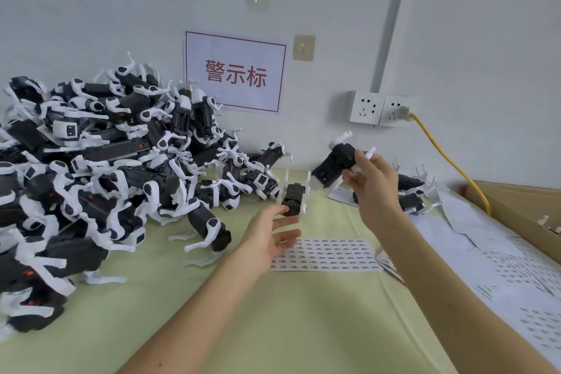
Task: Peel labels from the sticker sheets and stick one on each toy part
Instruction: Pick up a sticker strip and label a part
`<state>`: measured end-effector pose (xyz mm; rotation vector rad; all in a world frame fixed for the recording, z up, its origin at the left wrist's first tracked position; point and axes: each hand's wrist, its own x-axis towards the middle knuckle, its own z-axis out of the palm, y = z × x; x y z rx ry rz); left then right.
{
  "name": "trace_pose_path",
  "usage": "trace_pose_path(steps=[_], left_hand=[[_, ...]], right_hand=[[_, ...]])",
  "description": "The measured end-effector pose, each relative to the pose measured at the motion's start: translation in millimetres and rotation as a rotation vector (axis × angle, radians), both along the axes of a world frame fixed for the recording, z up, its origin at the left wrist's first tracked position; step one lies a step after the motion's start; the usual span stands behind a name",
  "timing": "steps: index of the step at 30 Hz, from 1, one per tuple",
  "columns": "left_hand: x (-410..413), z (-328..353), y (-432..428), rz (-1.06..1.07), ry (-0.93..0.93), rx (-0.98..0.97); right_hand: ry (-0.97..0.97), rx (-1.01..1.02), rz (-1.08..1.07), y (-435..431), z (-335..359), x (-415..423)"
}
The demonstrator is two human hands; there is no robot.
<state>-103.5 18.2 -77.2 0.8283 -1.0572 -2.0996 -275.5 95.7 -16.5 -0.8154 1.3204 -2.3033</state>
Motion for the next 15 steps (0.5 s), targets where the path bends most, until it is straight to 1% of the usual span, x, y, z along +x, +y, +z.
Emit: trace_pose_path(steps=[1, 3, 5, 7, 10, 12, 13, 15], left_hand=[[0.2, 0.9, 0.4, -0.030, 0.043, 0.019], [1.7, 2.4, 1.0, -0.116, 0.128, 0.019], [1.3, 3.9, 3.2, -0.180, 0.178, -0.074], [-0.6, 3.1, 6.3, -0.149, 0.206, -0.169], [-1.5, -0.3, 7.0, -0.051, 0.180, -0.232], [-1.1, -1.2, 6.1, -0.041, 0.182, -0.208], [-1.8, -1.0, 5.9, -0.026, 0.183, -0.195], [-3.6, -1.1, 6.6, 0.038, 0.140, -0.199]], right_hand=[[-0.140, -0.076, 0.169, 5.7, -0.8, 1.0], [-0.314, -0.139, 0.401, 12.7, -9.2, 5.6], [-0.424, -0.138, 0.531, 14.3, -23.9, 11.0], [-0.441, -0.034, 0.577, 13.9, -36.1, 16.6], [-0.304, 0.164, 0.488, 12.5, -45.2, 17.6], [-0.191, 0.254, 0.335, 13.3, -46.0, 15.2], [-0.078, 0.313, 0.201, 15.3, -45.6, 15.2], [0.281, 0.393, -0.132, 20.7, -44.4, 17.3]])
